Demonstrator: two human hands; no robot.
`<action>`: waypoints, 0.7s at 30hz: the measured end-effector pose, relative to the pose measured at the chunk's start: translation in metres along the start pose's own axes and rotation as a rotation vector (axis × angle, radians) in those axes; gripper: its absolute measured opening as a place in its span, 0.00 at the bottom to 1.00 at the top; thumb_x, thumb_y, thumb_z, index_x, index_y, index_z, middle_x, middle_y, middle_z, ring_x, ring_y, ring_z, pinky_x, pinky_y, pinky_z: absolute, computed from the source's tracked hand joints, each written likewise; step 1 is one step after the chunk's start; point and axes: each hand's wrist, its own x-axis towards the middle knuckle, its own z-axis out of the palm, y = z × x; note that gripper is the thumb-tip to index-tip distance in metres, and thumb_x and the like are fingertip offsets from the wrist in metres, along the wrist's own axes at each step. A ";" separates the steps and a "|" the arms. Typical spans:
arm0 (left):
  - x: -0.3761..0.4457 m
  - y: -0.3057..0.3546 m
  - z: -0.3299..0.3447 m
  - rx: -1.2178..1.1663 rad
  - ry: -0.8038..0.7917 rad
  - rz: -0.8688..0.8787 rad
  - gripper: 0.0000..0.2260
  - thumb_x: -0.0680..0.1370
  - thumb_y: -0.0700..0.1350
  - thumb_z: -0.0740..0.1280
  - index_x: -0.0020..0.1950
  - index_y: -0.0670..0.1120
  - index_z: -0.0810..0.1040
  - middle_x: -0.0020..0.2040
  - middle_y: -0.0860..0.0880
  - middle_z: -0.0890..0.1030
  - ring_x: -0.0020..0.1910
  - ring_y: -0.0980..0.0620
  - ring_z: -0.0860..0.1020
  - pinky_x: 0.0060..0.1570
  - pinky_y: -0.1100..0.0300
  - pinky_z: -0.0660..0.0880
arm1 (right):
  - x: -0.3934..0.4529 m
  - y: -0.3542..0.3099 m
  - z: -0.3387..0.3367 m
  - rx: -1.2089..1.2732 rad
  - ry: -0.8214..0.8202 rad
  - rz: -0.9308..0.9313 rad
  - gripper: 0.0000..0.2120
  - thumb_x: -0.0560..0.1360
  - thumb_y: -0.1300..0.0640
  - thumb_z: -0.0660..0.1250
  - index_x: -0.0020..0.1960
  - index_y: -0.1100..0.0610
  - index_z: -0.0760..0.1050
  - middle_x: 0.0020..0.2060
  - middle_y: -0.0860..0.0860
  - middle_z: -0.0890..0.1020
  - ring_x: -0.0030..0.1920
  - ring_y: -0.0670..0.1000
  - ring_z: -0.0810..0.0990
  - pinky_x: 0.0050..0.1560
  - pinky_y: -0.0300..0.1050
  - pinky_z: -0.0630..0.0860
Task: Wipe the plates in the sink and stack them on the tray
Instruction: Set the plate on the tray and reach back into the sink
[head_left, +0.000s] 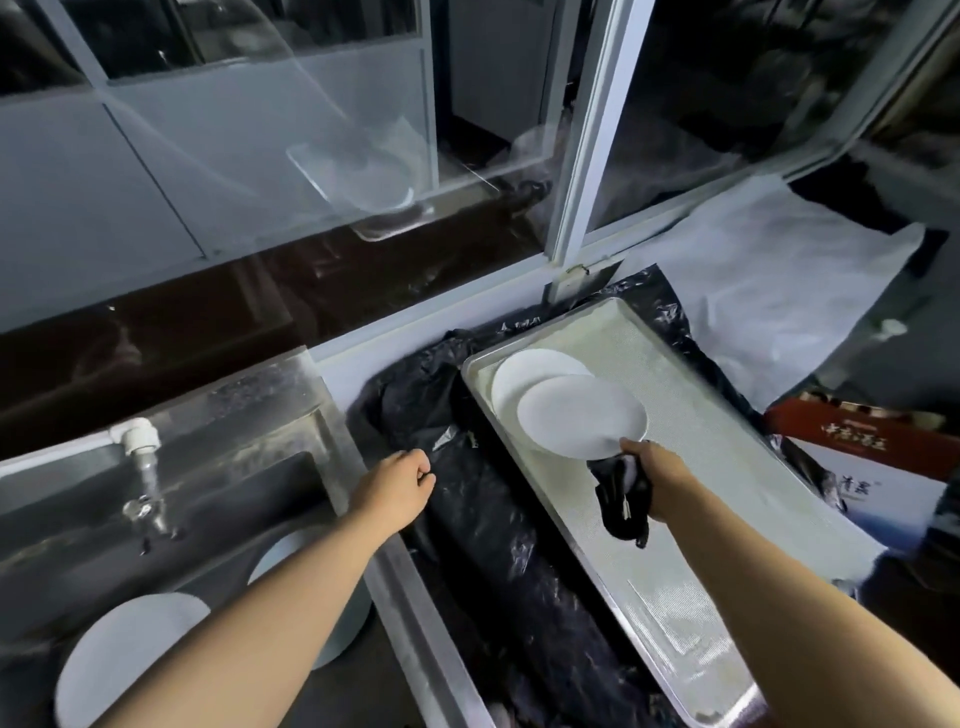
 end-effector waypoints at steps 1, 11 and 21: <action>0.004 0.001 0.004 -0.006 -0.002 -0.005 0.04 0.81 0.54 0.63 0.48 0.57 0.72 0.50 0.57 0.78 0.49 0.51 0.79 0.50 0.52 0.78 | 0.009 0.000 -0.002 -0.007 0.002 0.010 0.18 0.75 0.57 0.72 0.58 0.67 0.75 0.51 0.64 0.84 0.51 0.65 0.84 0.57 0.64 0.79; 0.022 0.001 0.027 -0.075 -0.006 -0.019 0.03 0.81 0.53 0.65 0.51 0.55 0.76 0.50 0.57 0.80 0.47 0.51 0.80 0.48 0.49 0.81 | 0.044 -0.016 0.013 -0.283 0.016 0.050 0.17 0.70 0.54 0.78 0.51 0.64 0.79 0.42 0.59 0.86 0.43 0.60 0.86 0.54 0.58 0.81; 0.006 -0.017 0.047 -0.133 0.031 -0.029 0.03 0.81 0.50 0.67 0.50 0.52 0.79 0.45 0.55 0.80 0.44 0.53 0.80 0.46 0.51 0.80 | 0.049 -0.035 0.044 -0.833 0.128 -0.047 0.16 0.75 0.46 0.70 0.47 0.59 0.79 0.36 0.54 0.78 0.34 0.53 0.77 0.34 0.43 0.70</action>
